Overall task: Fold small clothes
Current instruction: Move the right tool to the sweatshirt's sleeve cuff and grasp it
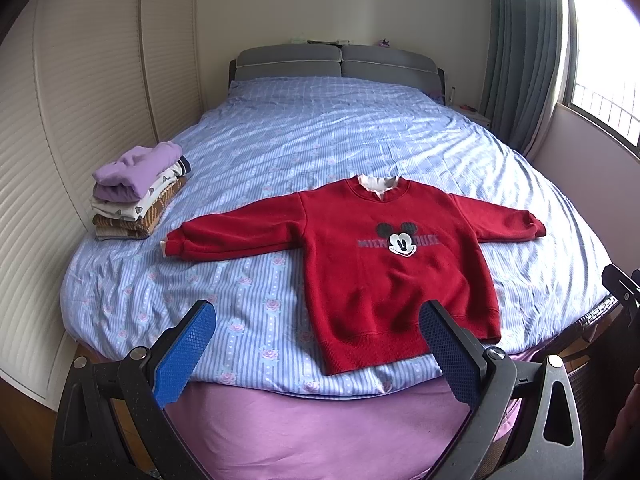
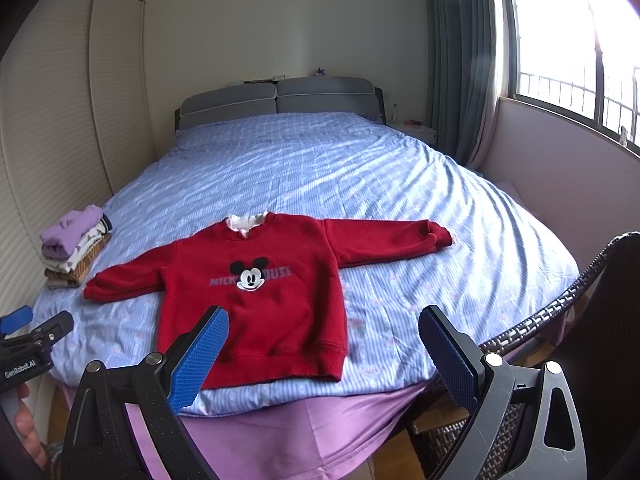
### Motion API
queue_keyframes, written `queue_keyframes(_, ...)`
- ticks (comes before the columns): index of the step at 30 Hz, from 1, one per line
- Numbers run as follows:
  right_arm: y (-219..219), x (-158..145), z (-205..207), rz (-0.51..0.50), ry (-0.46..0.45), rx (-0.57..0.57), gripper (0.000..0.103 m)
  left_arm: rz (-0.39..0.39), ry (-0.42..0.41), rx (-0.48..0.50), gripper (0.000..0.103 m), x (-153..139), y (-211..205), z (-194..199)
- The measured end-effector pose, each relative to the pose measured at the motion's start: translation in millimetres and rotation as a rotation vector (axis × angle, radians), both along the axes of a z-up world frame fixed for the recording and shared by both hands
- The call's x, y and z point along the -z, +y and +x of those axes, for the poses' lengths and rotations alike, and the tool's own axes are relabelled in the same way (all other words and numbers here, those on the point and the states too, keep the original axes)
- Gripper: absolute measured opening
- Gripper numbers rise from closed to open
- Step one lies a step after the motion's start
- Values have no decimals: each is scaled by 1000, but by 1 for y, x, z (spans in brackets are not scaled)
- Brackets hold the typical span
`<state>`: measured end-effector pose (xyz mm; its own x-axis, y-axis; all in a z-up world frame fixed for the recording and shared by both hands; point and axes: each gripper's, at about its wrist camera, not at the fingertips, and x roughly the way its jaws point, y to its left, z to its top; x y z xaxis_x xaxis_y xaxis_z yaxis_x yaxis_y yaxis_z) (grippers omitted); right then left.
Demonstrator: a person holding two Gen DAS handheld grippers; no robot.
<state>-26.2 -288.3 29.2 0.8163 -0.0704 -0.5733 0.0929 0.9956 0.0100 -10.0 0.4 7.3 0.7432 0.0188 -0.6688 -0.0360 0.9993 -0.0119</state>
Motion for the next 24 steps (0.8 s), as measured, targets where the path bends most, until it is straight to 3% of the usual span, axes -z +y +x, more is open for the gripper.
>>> queue_keyframes(14,-6,1,13,20,3,13,97,1,4,18,103,-1,-11,22)
queue_keyframes(24,-31,3,50,27,-12,49,97,12,-10,52,103,-1,-39,68)
